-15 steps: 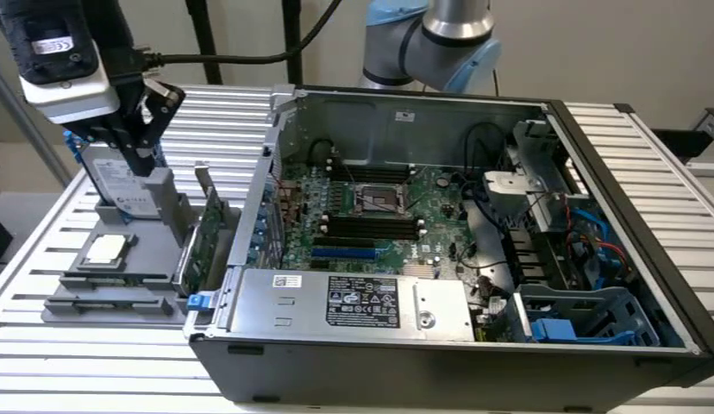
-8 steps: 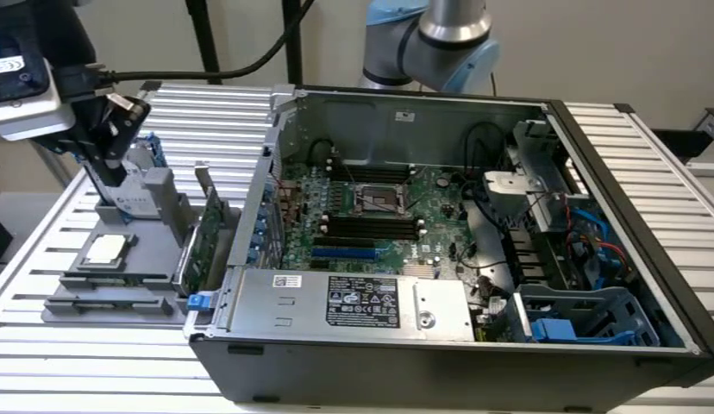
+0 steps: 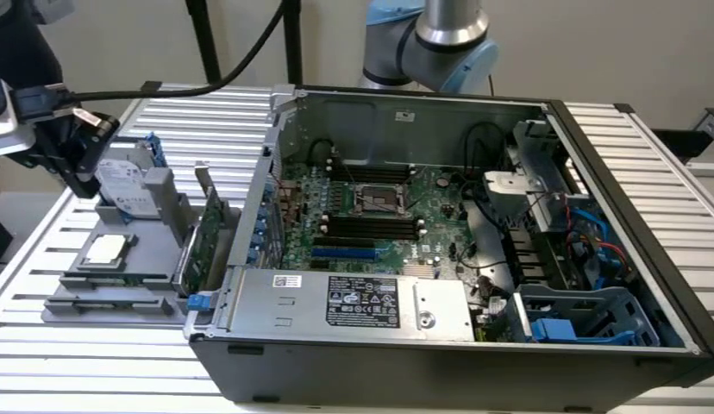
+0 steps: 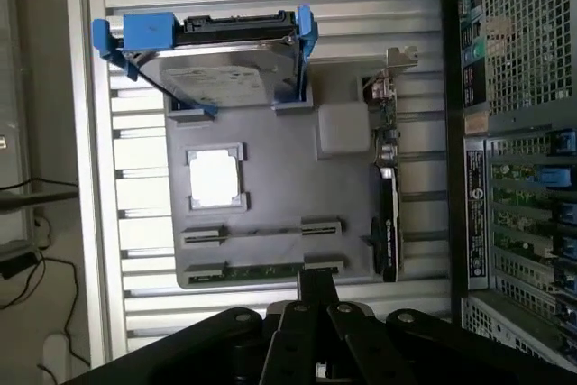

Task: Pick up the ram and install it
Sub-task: 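Reach for the ram, then pick up the ram and move it above insertion slot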

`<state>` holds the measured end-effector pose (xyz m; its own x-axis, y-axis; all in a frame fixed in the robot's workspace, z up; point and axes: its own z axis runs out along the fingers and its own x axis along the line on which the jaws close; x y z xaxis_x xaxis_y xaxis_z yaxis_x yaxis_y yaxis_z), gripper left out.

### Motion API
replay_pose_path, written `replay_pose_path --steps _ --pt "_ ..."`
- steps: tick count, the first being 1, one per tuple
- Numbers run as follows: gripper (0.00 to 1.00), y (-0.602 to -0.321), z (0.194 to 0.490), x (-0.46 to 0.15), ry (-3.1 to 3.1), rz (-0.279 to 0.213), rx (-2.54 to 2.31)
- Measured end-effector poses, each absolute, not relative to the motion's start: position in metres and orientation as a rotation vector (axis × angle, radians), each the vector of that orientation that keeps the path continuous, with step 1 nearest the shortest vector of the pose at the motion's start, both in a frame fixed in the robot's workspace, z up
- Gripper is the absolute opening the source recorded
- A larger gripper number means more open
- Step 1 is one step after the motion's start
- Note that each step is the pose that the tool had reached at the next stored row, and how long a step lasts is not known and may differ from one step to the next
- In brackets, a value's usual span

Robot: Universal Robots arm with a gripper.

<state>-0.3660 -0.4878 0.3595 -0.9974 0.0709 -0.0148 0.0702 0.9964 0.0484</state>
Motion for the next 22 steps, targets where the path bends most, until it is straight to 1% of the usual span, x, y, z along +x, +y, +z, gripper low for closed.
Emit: replay_pose_path --steps 10,22 --pt "0.0 -0.506 0.353 -0.375 3.128 0.075 0.11" --pt "0.0 -0.507 0.352 -0.382 3.128 0.075 0.107"
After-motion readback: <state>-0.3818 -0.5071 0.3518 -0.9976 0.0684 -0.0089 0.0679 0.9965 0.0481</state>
